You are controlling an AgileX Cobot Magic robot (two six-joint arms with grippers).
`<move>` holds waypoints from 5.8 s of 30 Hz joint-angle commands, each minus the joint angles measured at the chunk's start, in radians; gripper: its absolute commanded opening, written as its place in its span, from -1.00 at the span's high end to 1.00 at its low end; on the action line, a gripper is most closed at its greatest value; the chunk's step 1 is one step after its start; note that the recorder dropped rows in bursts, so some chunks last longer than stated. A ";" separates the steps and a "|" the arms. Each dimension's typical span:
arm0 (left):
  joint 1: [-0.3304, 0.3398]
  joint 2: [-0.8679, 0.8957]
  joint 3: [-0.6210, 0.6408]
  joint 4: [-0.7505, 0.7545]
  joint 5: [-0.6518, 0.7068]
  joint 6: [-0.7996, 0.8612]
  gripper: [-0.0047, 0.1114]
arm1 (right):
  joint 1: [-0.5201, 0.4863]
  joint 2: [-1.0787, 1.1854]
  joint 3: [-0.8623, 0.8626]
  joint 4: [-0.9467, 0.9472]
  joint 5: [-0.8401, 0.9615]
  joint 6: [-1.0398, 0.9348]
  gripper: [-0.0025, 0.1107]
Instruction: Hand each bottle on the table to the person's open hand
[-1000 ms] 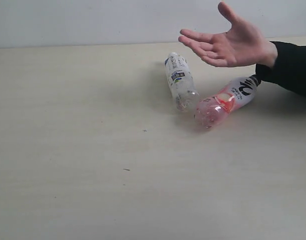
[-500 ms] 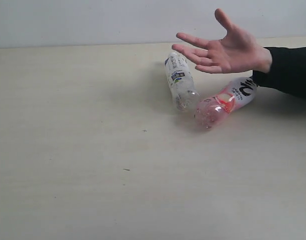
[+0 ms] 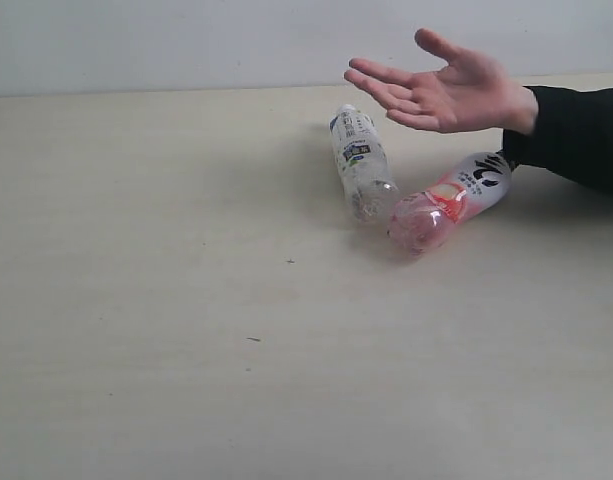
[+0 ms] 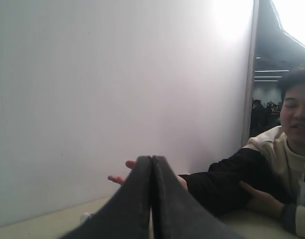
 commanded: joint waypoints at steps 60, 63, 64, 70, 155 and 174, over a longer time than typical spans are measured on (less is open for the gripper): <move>0.132 1.486 -1.239 -0.100 0.843 -0.250 -0.43 | 0.001 -0.006 0.006 -0.001 -0.011 -0.002 0.96; 0.132 1.492 -1.239 -0.100 0.841 -0.250 -0.42 | 0.001 -0.006 0.006 -0.001 -0.011 -0.002 0.96; 0.131 1.495 -1.239 -0.100 0.841 -0.247 -0.42 | 0.001 -0.006 0.006 -0.001 -0.011 -0.002 0.96; 0.082 1.502 -1.241 -0.100 0.832 0.072 -0.42 | 0.001 -0.006 0.006 -0.001 -0.011 -0.002 0.96; -0.170 1.865 -1.909 -0.324 1.554 0.250 0.92 | 0.001 -0.006 0.006 -0.001 -0.011 -0.002 0.96; -0.186 1.668 -1.902 -0.085 1.111 -0.220 0.92 | 0.001 -0.006 0.006 -0.001 -0.011 -0.002 0.96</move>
